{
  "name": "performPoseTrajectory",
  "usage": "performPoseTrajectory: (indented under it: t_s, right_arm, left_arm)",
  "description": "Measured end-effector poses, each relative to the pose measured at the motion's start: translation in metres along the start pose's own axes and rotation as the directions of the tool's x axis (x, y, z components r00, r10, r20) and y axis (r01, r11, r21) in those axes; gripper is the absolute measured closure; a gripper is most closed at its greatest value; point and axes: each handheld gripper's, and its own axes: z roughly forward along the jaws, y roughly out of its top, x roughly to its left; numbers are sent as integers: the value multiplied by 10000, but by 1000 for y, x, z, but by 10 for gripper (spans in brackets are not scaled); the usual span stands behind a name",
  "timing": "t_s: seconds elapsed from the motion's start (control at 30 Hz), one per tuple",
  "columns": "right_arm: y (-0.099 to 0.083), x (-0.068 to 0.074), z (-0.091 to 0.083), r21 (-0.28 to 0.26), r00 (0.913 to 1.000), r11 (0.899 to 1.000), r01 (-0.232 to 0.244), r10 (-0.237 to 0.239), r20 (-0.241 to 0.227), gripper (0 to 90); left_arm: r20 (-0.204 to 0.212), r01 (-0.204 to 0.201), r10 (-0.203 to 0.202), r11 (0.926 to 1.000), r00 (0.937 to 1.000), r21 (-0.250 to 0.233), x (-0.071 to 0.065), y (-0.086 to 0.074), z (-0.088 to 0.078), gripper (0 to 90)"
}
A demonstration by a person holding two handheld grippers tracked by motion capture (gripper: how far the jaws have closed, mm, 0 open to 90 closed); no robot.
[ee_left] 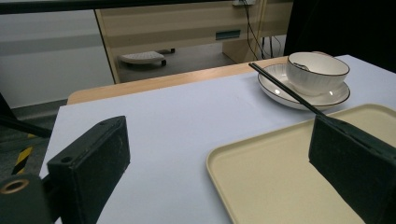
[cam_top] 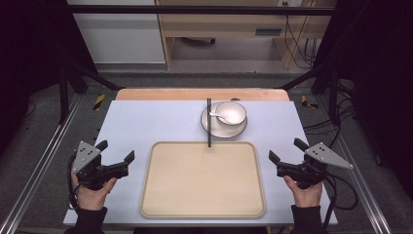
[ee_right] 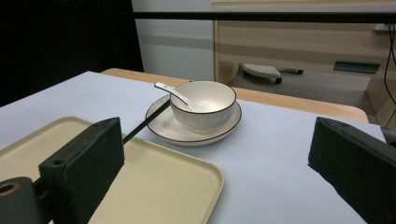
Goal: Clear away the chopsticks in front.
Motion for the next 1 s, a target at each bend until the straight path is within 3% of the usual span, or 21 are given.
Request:
performPoseTrajectory:
  t_s: [0.67,0.77,1.0]
  right_arm:
    - [2,8,2,55,9997,9997,229,-229,-19,34]
    - [2,9,3,113,9997,9997,229,-229,-8,34]
    - [1,11,7,262,9998,9995,174,-174,2,33]
  left_arm:
    - [109,-309,306,9988,9995,367,-15,7,25,58]
    - [250,-340,332,9988,9991,347,-21,11,31,59]
    - [695,-822,792,9958,9944,401,-44,26,52,57]
